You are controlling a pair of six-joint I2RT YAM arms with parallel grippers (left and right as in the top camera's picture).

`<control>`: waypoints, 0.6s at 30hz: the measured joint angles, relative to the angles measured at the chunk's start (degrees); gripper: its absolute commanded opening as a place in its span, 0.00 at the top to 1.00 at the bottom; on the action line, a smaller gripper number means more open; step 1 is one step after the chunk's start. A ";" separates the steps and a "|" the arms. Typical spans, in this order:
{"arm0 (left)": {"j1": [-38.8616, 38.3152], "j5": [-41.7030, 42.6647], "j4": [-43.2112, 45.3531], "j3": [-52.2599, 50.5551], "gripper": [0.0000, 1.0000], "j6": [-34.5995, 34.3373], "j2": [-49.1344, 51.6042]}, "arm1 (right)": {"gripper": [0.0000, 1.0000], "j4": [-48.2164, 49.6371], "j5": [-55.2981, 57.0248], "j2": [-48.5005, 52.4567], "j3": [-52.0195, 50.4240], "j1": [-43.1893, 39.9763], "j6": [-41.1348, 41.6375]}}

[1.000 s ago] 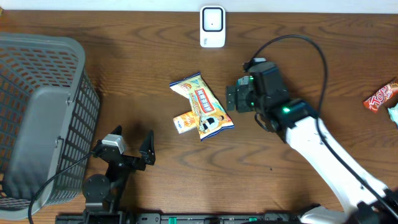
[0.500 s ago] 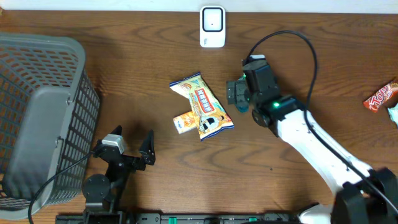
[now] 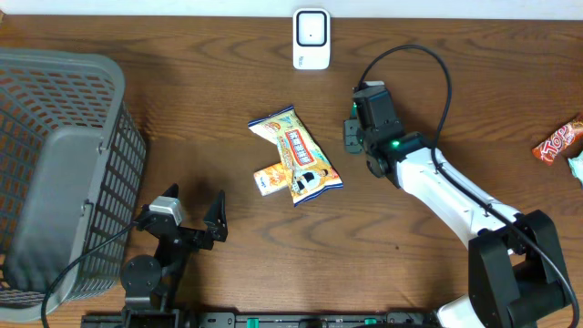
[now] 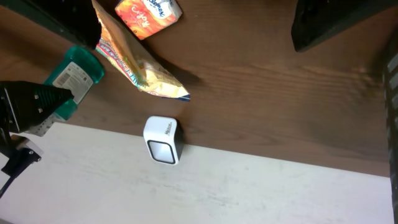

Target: Scan the item barcode

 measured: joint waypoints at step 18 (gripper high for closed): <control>0.00 0.02 0.00 0.00 0.02 0.00 0.00 | 0.81 -7.41 -9.01 -3.15 -0.33 -2.08 -11.43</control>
